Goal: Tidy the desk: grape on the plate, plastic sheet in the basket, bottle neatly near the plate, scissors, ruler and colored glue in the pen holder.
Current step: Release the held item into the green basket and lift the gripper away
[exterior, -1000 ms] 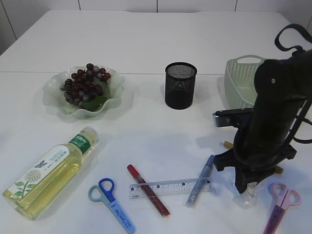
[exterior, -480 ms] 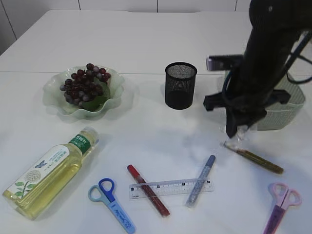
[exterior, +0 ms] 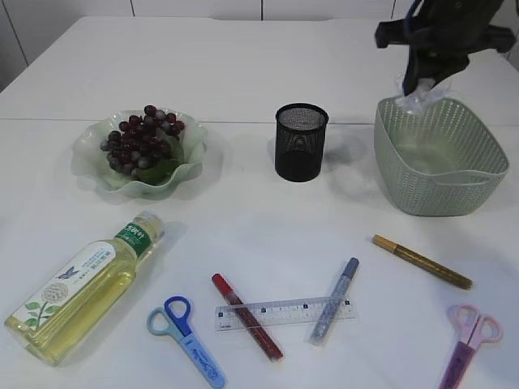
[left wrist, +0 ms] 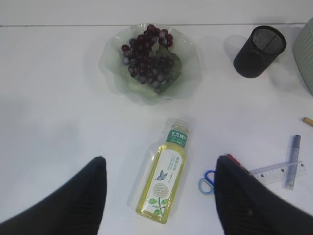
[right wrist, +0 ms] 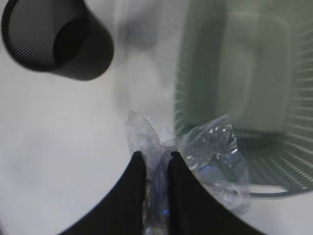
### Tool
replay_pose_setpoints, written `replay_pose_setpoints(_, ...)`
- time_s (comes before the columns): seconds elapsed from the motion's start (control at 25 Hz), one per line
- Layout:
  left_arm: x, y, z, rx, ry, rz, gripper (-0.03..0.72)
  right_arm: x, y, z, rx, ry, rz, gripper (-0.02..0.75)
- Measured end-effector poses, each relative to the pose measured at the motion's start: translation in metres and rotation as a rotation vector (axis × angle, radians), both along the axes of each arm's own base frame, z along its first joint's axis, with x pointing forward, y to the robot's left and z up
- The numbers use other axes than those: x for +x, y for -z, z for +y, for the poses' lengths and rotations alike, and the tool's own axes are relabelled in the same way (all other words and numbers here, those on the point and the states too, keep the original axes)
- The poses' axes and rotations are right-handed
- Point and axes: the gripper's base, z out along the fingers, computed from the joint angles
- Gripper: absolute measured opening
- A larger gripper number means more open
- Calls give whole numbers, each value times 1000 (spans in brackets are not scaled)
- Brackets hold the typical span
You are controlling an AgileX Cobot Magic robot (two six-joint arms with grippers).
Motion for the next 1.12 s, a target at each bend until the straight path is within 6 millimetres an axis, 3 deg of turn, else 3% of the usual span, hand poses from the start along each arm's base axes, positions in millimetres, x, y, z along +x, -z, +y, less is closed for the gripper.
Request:
replay_pose_setpoints(0.12, 0, 0, 0, 0, 0, 0, 496, 8, -5, -31, -4, 72, -22, 81)
replay_pose_setpoints(0.32, 0, 0, 0, 0, 0, 0, 493, 19, 15, -70, -27, 163, 27, 80)
replay_pose_setpoints(0.72, 0, 0, 0, -4, 2, 1, 489, 29, 39, -80, -41, 194, 77, 107)
replay_pose_setpoints(0.8, 0, 0, -1, -9, 5, 2, 489, 31, 43, -80, -41, 196, 87, 174)
replay_pose_setpoints(1.0, 0, 0, -1, -14, 8, 3, 489, 31, 44, -80, -45, 195, 89, 522)
replay_pose_setpoints(1.12, 0, 0, -1, -14, 8, 3, 489, 31, 44, -81, -53, 195, 89, 578)
